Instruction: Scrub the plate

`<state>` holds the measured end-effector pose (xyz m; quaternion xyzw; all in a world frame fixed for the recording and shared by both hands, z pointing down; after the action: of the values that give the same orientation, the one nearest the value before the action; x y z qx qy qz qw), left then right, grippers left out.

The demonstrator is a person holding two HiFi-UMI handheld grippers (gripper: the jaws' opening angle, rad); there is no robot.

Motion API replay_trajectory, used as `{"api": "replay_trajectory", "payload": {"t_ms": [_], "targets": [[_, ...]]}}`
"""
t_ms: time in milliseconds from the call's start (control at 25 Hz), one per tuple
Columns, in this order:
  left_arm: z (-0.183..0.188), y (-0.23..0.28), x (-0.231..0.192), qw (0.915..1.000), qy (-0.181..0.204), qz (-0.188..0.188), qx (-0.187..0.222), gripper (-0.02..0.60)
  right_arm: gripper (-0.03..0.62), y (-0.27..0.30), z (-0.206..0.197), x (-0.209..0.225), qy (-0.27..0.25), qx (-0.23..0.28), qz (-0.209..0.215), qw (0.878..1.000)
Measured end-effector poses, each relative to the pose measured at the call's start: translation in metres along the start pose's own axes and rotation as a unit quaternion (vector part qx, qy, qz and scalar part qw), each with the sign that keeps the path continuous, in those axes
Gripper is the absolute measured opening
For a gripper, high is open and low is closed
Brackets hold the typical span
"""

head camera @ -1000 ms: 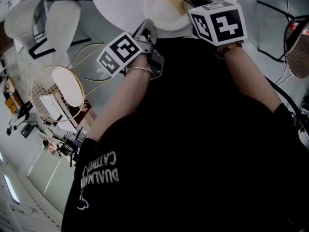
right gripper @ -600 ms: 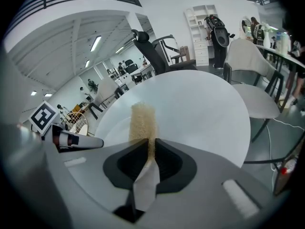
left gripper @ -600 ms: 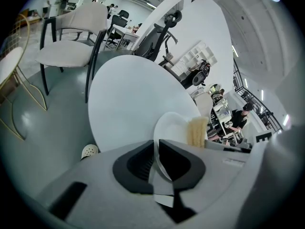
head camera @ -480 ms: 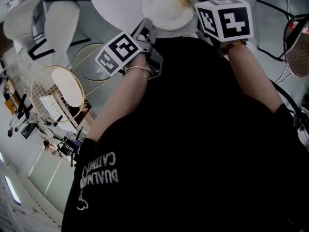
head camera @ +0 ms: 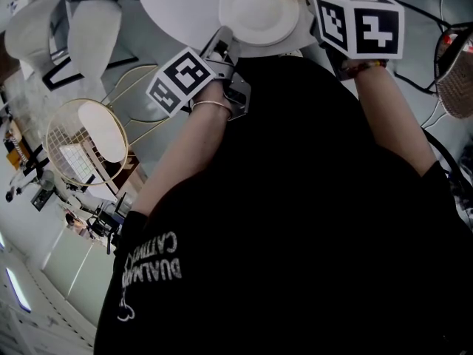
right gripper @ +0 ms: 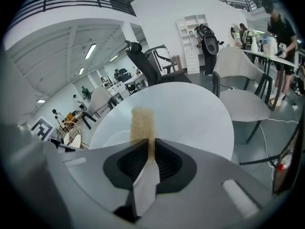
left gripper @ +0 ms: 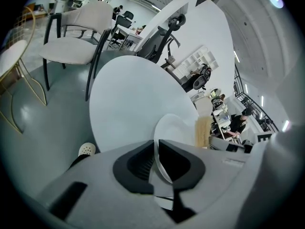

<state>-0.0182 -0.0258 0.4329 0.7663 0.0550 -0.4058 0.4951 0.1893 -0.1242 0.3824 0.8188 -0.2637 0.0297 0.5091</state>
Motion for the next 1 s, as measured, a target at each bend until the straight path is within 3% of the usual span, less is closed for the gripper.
{"api": "replay_trajectory", "payload": {"t_ms": [120,280,440,640,1000], "targets": [[-0.001,-0.001,0.000,1.0000,-0.001,0.000,0.004,0.031,0.049,-0.001,0.003,-0.016,0.005,0.011,0.034,0.999],[0.000,-0.001,0.001,0.9999,-0.004,-0.003,0.010,0.029,0.048,0.007,-0.007,-0.059,0.011,-0.009,0.124,0.992],[-0.001,-0.002,-0.001,0.9996,-0.018,-0.009,0.018,0.026,0.048,0.018,-0.031,-0.107,-0.041,-0.059,0.171,0.983],[-0.002,-0.003,-0.006,0.9983,-0.048,-0.019,0.028,0.021,0.048,0.033,-0.046,-0.117,-0.069,-0.090,0.164,0.980],[-0.002,-0.001,-0.005,0.9990,-0.035,-0.019,0.020,0.021,0.046,0.041,-0.052,-0.096,-0.068,-0.115,0.122,0.983]]}}
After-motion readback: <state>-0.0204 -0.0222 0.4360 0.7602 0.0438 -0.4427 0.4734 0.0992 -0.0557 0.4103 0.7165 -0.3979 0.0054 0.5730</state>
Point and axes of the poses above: the fingertips, and each gripper's own axes: y forward along the fingers, x to its right, z out of its top, the point moved 5 cm from there along -y, backward along the fingers, and after that the axes turned 10 degrees about -x, right-handed, at the moved point
